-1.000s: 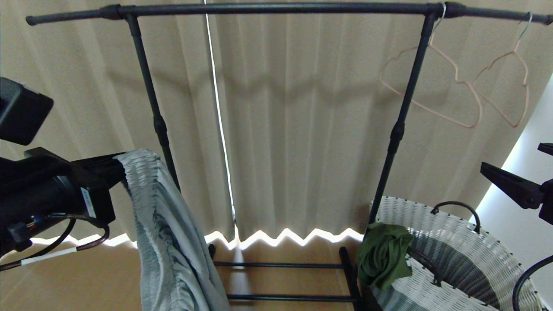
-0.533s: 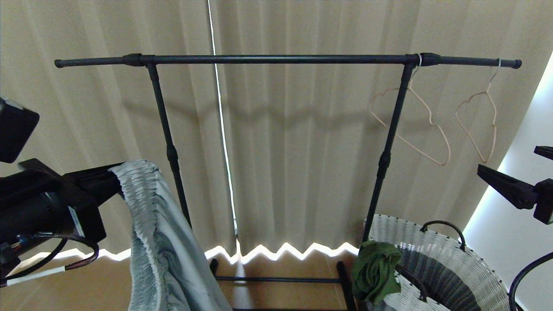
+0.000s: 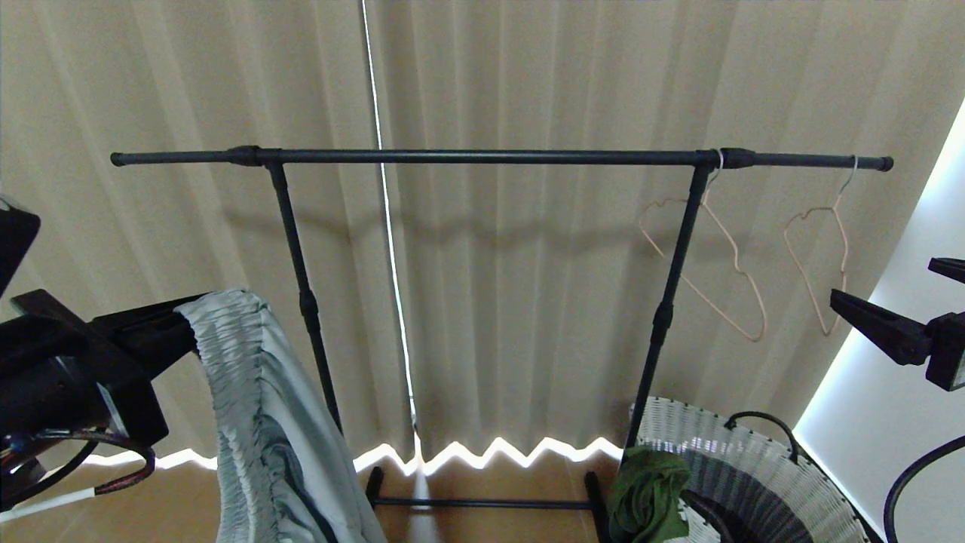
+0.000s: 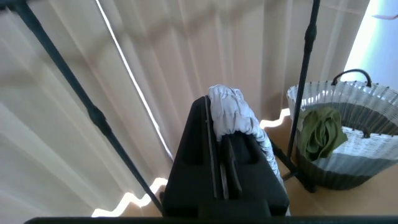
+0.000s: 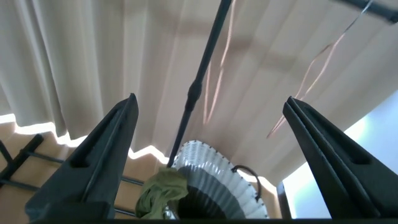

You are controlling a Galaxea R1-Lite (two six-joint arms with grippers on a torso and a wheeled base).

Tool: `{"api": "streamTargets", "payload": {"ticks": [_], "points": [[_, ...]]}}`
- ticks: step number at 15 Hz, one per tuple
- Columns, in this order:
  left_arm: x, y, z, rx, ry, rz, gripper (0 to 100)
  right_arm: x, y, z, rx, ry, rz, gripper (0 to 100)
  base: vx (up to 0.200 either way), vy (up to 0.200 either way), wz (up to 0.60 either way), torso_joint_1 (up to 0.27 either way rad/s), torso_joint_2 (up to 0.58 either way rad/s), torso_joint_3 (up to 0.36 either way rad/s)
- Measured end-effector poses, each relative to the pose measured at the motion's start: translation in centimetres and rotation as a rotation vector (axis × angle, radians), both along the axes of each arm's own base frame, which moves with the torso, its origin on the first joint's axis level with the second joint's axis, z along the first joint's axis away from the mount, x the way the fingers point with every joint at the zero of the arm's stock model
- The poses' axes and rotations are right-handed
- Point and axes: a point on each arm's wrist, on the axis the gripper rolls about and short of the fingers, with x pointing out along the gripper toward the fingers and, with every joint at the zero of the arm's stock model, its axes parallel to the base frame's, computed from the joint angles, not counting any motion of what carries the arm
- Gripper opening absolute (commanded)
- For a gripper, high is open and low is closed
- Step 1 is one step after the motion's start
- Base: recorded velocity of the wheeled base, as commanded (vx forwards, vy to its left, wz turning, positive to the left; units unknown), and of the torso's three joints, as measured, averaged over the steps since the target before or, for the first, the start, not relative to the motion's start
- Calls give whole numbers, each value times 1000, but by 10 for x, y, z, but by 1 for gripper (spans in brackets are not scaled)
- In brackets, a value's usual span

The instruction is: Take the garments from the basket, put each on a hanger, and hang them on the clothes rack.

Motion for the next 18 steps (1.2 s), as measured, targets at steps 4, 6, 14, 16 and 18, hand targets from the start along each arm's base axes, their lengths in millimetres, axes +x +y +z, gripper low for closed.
{"api": "streamTargets", "payload": {"ticks": [4, 6, 14, 16, 18], "points": [[-6, 2, -1, 15, -17, 0, 0, 1, 0, 0, 0, 0, 0, 100, 0, 0, 0, 229, -485, -247], [-6, 4, -1, 13, -19, 13, 0, 1, 0, -2, -4, 7, 1, 100, 0, 0, 0, 76, -141, -81], [-6, 6, -1, 12, -20, 28, 0, 0, 0, -2, -5, 8, 0, 100, 0, -200, 0, 12, -13, -7], [-6, 7, -1, 12, -21, 28, 0, 0, 0, -2, -5, 9, 1, 100, 0, -200, 0, 7, 7, 2], [-6, 6, -1, 12, -20, 27, 0, 0, 0, -2, -6, 8, -2, 100, 0, -200, 0, 2, 0, 0]]}}
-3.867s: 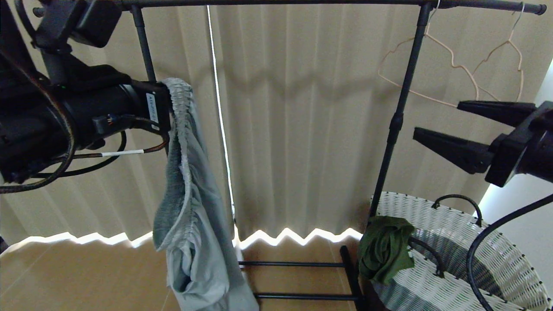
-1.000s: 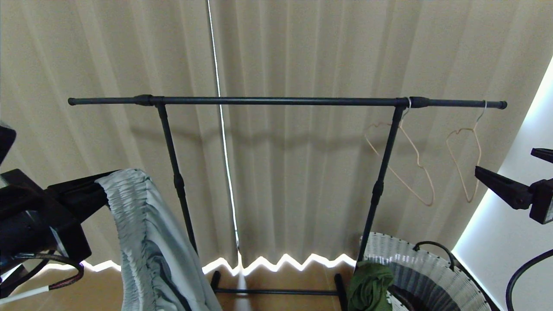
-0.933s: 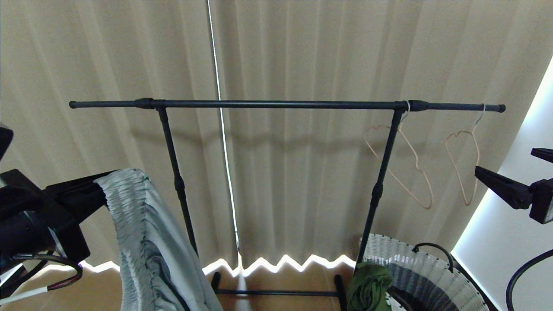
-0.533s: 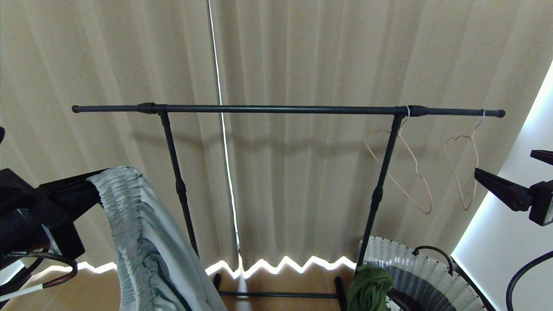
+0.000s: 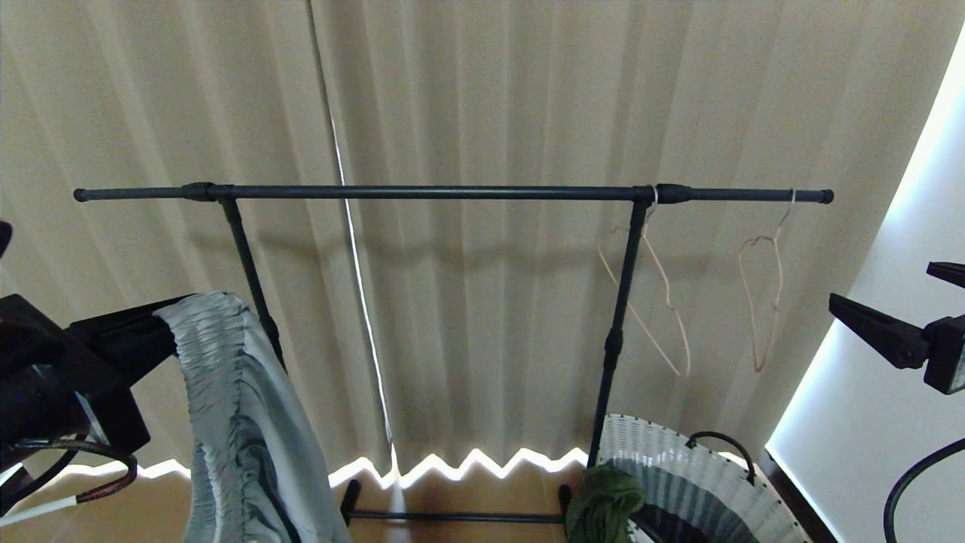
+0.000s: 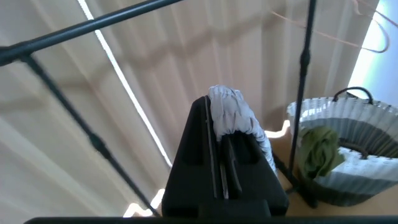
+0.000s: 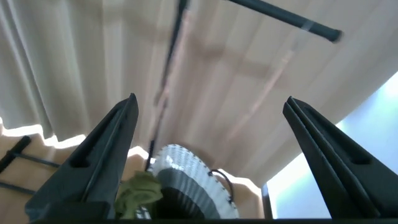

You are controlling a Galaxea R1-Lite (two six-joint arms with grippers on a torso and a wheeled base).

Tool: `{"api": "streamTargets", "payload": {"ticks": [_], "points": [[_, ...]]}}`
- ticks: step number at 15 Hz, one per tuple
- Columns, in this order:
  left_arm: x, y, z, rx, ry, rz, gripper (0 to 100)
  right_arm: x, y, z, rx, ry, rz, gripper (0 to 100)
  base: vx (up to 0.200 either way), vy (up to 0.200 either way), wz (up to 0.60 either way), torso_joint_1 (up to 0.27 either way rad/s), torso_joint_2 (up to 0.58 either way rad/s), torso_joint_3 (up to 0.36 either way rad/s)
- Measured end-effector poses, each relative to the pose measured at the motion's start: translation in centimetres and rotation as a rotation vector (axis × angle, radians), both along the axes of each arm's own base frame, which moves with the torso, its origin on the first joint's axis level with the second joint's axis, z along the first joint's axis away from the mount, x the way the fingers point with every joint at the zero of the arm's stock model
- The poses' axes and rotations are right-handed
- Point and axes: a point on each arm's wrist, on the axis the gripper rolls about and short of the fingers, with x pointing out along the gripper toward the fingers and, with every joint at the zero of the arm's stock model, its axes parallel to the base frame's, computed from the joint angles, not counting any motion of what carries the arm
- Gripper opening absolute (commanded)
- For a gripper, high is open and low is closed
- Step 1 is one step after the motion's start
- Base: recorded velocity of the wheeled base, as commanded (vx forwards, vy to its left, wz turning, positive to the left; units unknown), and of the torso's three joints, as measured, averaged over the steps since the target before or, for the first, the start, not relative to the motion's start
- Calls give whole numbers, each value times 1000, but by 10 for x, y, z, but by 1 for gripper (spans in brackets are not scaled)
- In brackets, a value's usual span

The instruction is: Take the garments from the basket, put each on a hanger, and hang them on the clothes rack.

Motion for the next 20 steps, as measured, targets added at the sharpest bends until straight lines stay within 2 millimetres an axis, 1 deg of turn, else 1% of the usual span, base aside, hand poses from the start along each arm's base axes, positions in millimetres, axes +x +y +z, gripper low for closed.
{"api": "streamTargets", "payload": {"ticks": [2, 4, 9, 18, 20], "points": [[0, 0, 0, 2, 1, 1, 0, 0, 0, -1, 0, 2, 0, 100, 0, -200, 0, 2, 0, 7], [0, 0, -2, 7, 5, 0, 0, -1, -1, -4, -1, 11, -4, 100, 0, 0, 0, 0, 0, 0], [-2, 1, -6, 8, 14, -2, 0, -2, -9, -9, -2, 29, -62, 100, 0, 0, 0, 0, 0, 0], [-2, 0, -8, 10, 24, -3, 0, -1, -13, -11, -5, 40, -84, 100, 200, 0, 0, 3, -1, 3], [-2, 1, -11, 17, 32, -3, 0, 0, -14, -12, -6, 51, -93, 100, 0, 0, 0, 0, 0, 0]]}}
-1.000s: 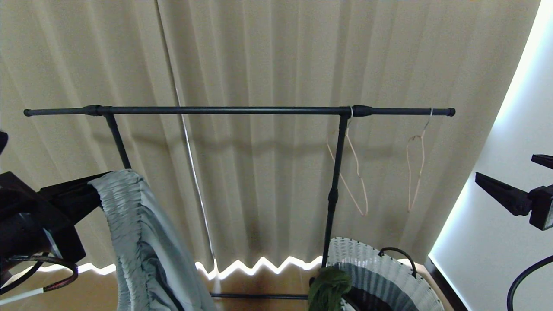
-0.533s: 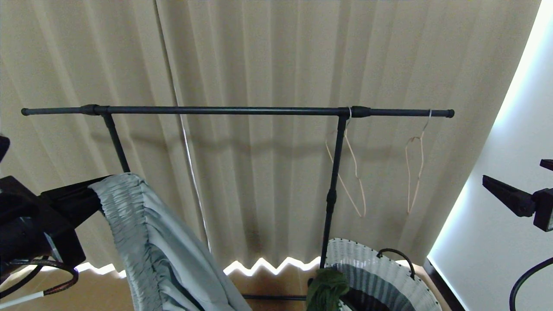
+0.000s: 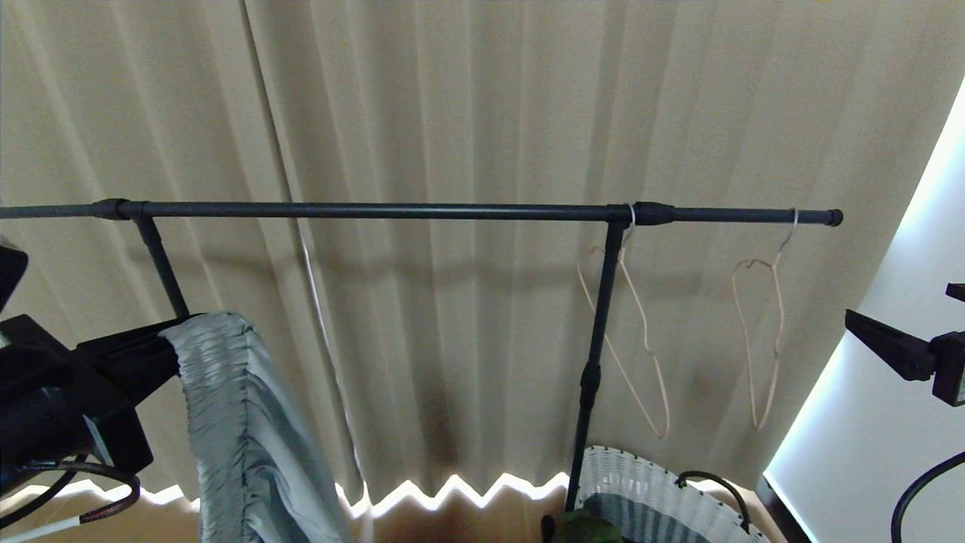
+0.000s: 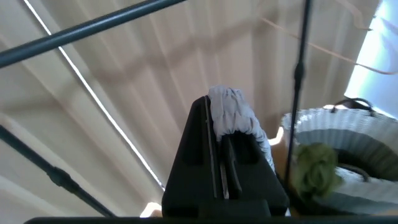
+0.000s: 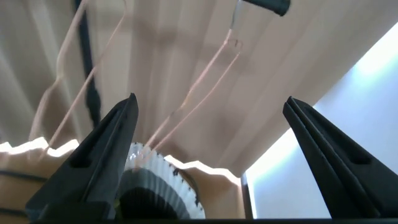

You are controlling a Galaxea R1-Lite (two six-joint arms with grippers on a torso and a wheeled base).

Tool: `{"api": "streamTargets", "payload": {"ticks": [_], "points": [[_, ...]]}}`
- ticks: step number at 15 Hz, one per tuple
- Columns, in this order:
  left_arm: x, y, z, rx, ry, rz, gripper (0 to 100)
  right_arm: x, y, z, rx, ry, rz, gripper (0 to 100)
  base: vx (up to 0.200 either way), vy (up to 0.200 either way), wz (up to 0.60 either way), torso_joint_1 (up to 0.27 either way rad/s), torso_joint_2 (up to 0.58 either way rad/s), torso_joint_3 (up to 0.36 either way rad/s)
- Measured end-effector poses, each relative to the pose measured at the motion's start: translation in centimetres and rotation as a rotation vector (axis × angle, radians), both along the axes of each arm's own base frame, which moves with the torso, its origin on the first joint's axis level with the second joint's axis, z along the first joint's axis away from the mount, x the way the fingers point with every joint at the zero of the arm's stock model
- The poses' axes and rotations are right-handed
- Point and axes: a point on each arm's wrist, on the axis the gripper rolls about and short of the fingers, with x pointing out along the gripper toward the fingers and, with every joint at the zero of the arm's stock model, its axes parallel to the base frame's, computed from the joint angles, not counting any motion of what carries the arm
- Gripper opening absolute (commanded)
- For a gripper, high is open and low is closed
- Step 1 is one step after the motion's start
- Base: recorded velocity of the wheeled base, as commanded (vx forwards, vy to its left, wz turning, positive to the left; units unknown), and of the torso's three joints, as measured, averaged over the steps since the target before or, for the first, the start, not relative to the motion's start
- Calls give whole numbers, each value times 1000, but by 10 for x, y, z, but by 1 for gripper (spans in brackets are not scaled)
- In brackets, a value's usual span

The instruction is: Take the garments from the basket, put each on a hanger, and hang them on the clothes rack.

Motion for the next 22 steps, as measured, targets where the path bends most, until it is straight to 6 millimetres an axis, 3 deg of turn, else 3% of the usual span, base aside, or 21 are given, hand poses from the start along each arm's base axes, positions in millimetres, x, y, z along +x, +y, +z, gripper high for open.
{"api": "streamTargets", "payload": {"ticks": [6, 10, 14, 22], "points": [[-2, 1, -13, 14, 41, 5, 0, 19, -9, -19, -19, 103, -117, 100, 0, 0, 0, 0, 0, 0], [-3, 1, -16, 18, 51, 4, 0, 51, -11, -40, 57, 210, -220, 100, 0, 0, 0, 0, 0, 0], [-3, 2, -18, 21, 57, 4, 0, 85, 1, -45, 177, 239, -227, 100, 0, 0, 0, 0, 0, 0], [-6, 2, -20, 22, 57, 4, 0, 97, 2, -68, 223, 310, -314, 100, 0, 0, 0, 0, 0, 0]]}}
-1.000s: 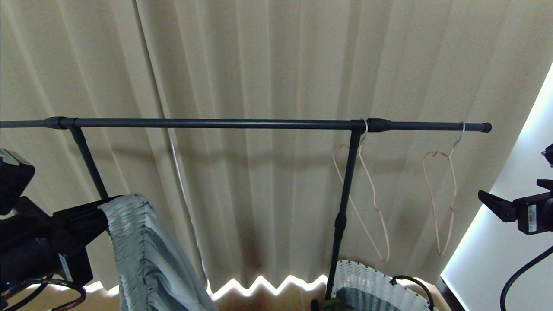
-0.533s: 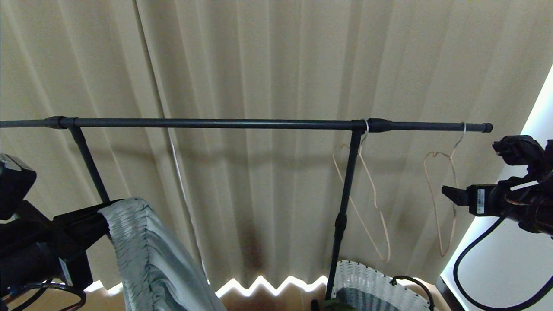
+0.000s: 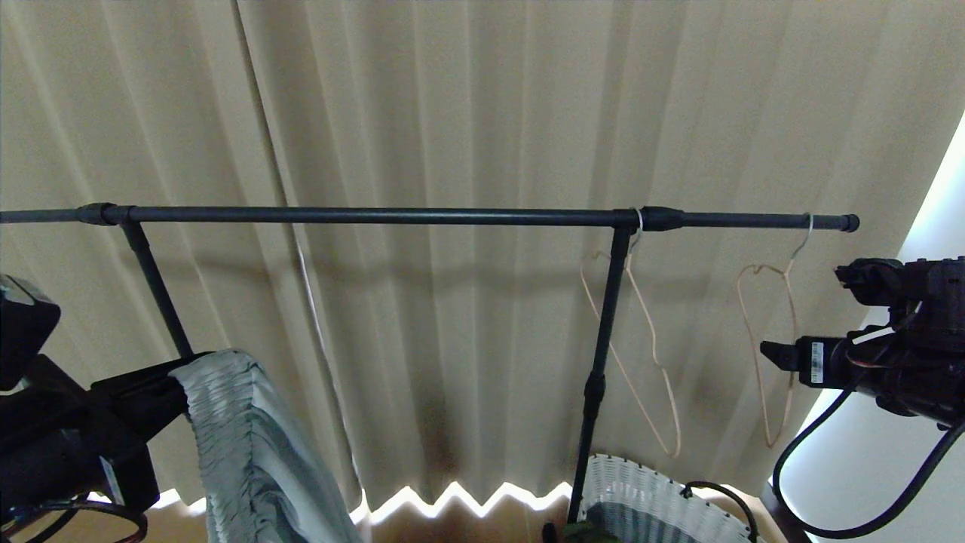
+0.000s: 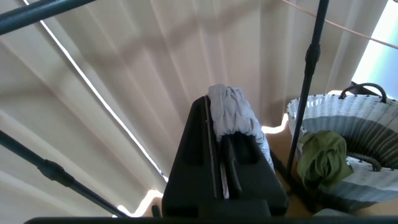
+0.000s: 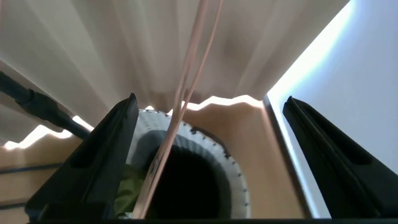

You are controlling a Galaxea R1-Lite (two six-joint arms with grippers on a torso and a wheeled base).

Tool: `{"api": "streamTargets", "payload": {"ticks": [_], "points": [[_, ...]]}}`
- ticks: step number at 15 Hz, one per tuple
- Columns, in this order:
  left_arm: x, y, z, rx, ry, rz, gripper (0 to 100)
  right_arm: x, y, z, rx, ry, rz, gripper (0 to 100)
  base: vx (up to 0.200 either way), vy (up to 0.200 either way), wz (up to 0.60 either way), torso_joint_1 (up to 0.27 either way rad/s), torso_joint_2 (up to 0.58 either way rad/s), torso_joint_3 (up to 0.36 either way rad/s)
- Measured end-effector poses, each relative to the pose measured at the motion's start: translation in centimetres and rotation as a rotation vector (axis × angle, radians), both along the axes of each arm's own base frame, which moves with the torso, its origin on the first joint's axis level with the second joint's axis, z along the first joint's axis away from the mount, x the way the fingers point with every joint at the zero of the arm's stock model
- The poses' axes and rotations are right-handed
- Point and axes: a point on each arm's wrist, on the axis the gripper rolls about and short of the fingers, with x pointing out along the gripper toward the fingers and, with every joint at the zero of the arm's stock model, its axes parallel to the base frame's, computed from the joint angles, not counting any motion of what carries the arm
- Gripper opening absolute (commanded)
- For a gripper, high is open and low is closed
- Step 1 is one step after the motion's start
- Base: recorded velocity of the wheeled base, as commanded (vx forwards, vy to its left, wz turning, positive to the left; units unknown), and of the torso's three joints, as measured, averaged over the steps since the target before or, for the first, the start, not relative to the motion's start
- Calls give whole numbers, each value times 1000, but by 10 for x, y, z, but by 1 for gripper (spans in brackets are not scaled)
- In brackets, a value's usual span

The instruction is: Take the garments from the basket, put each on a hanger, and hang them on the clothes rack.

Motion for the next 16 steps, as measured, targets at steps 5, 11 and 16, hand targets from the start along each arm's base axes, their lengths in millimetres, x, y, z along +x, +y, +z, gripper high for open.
{"api": "streamTargets", "payload": {"ticks": [5, 11, 16], "points": [[-1, 0, 1, -1, -6, -2, 0, 0, 0, -3, 28, 3, -18, 100, 0, 0, 0, 0, 0, 0], [-1, 0, 1, 11, -9, -4, 0, 5, 0, -5, 39, 6, -26, 100, 0, 0, 0, 0, 0, 0], [-2, 0, 0, 21, -14, -7, 0, 11, 0, -7, 37, 14, -29, 100, 0, 0, 0, 0, 0, 0]]}}
